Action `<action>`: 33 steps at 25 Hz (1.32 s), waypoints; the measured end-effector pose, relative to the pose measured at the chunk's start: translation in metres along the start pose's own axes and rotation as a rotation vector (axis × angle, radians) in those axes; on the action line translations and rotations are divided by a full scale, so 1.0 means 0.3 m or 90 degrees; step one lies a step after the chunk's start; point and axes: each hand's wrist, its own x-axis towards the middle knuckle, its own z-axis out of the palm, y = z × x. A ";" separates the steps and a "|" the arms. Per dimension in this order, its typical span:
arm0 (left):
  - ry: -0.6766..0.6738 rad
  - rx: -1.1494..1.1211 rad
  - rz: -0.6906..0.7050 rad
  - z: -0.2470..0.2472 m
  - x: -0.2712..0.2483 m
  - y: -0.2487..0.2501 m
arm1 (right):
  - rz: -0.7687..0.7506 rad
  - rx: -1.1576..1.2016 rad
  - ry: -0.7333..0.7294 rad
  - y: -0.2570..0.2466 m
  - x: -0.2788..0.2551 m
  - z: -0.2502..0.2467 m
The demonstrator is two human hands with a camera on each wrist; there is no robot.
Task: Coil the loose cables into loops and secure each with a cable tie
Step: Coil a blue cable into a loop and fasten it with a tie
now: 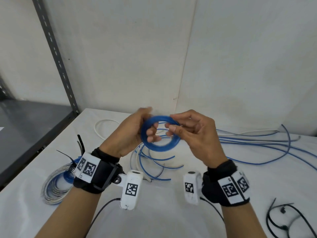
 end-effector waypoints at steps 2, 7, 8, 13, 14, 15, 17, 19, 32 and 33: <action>-0.065 0.161 -0.031 0.008 -0.008 -0.012 | 0.012 -0.093 -0.077 -0.001 -0.003 -0.040; -0.107 0.162 -0.062 0.034 -0.005 -0.040 | 0.013 -0.162 -0.118 0.004 -0.003 -0.069; -0.101 0.146 -0.060 0.034 -0.002 -0.041 | 0.009 -0.164 -0.116 0.002 -0.003 -0.071; -0.098 0.122 -0.041 0.051 0.005 -0.056 | 0.016 -0.174 -0.106 -0.016 -0.006 -0.076; -0.094 0.117 -0.038 0.057 0.007 -0.059 | 0.026 -0.177 -0.106 -0.022 -0.007 -0.078; -0.088 0.110 -0.044 0.062 0.012 -0.071 | 0.049 -0.192 -0.113 -0.024 -0.005 -0.081; -0.088 0.117 -0.060 0.100 0.037 -0.095 | 0.082 -0.263 -0.118 -0.035 -0.008 -0.107; -0.104 0.162 -0.083 0.172 0.055 -0.112 | 0.110 -0.344 -0.088 -0.051 -0.043 -0.162; -0.218 0.301 -0.102 0.426 -0.016 -0.268 | 0.710 -0.828 -0.099 -0.056 -0.480 -0.644; -0.219 0.304 -0.100 0.428 -0.025 -0.269 | 0.716 -0.841 -0.103 -0.039 -0.485 -0.638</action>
